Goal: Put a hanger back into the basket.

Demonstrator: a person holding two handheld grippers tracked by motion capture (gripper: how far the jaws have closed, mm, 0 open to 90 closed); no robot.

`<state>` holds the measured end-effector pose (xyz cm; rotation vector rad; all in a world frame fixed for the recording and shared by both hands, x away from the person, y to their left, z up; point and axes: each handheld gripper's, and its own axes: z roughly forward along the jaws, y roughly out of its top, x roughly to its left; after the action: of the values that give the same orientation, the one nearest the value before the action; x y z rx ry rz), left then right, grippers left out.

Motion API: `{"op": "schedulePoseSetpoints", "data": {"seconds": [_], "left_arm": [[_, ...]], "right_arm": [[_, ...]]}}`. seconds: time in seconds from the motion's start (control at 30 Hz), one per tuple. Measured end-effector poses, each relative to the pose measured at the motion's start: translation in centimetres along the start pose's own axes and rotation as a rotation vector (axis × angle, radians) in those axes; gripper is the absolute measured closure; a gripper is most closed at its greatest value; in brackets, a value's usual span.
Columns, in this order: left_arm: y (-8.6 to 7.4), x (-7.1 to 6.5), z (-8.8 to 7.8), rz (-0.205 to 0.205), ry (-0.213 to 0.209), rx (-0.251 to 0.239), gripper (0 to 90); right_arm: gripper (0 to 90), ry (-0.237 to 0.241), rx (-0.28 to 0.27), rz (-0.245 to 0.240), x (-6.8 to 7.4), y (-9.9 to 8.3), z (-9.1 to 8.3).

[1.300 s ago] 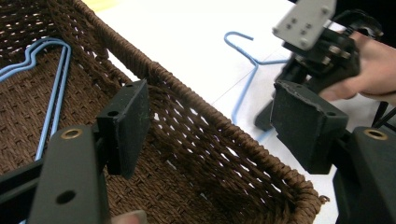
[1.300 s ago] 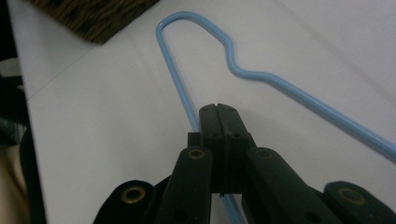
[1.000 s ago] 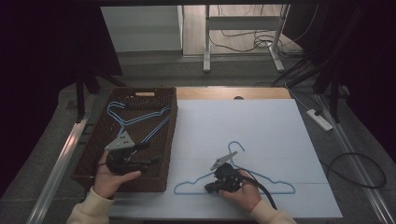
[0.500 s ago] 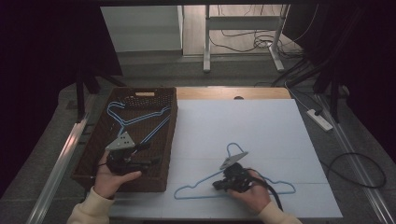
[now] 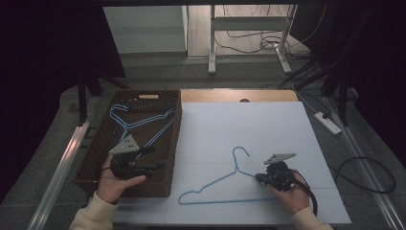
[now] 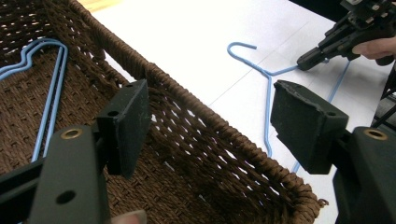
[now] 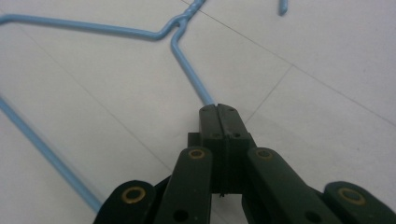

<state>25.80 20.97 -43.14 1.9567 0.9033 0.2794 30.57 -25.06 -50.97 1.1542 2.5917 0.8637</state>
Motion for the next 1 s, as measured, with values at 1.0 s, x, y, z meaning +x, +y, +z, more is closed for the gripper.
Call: {"op": "schedulePoseSetpoints", "data": {"seconds": [1.0], "left_arm": [[0.0,-0.1,0.0,0.002,-0.001,-0.001,28.9]], "right_arm": [[90.0,0.003,-0.044,-0.032,-2.7,3.8,2.1]]}}
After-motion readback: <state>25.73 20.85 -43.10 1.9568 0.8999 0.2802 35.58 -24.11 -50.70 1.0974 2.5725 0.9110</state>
